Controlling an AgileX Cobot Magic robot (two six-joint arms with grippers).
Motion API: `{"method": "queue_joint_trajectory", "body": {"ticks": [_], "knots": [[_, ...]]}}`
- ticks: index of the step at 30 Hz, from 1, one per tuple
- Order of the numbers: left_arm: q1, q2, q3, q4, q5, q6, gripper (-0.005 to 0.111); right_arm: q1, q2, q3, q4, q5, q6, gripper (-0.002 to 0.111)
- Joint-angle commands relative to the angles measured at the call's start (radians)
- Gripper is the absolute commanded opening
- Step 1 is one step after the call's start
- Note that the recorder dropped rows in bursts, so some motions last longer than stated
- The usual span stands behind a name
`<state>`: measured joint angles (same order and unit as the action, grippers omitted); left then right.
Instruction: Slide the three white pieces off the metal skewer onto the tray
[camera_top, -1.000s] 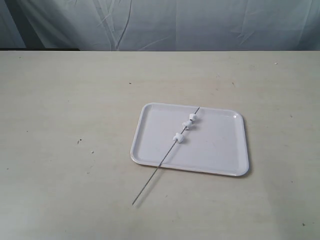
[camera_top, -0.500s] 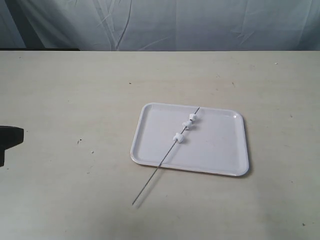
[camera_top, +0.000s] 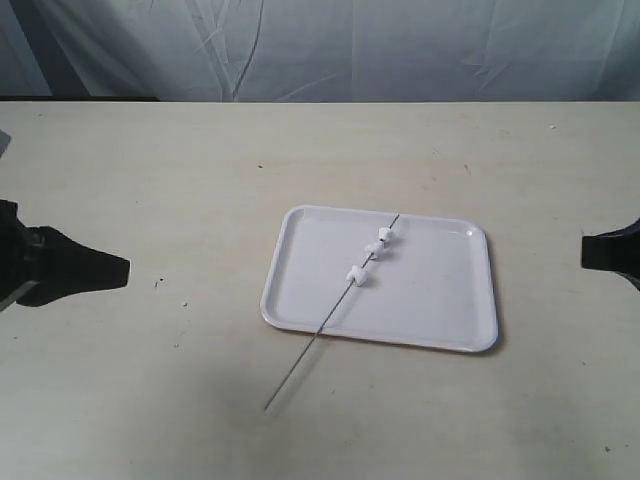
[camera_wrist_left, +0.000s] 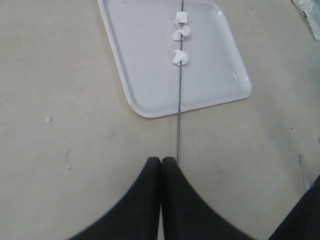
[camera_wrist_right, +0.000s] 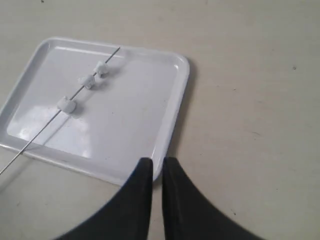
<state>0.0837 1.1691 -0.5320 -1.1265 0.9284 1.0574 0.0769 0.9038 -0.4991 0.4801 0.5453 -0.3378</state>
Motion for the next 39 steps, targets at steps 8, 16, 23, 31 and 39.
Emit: {"method": "queue_joint_trajectory", "body": {"ticks": [8, 16, 23, 31, 39], "knots": [[-0.096, 0.189, -0.03, -0.101, -0.009, 0.106, 0.0, 0.064, 0.192, -0.046, 0.19, -0.017, -0.199, 0.015], [-0.272, 0.331, -0.113, -0.138, -0.096, 0.11, 0.008, 0.064, 0.258, -0.046, 0.291, -0.032, -0.297, 0.015], [-0.409, 0.47, -0.2, -0.196, -0.188, 0.097, 0.014, 0.064, 0.306, -0.046, 0.296, -0.037, -0.321, 0.015], [-0.531, 0.582, -0.321, -0.129, -0.229, -0.012, 0.014, 0.064, 0.393, -0.046, 0.361, -0.033, -0.392, 0.015], [-0.635, 0.653, -0.416, 0.264, -0.268, -0.455, 0.014, 0.064, 0.403, -0.048, 0.448, -0.021, -0.478, 0.015]]}}
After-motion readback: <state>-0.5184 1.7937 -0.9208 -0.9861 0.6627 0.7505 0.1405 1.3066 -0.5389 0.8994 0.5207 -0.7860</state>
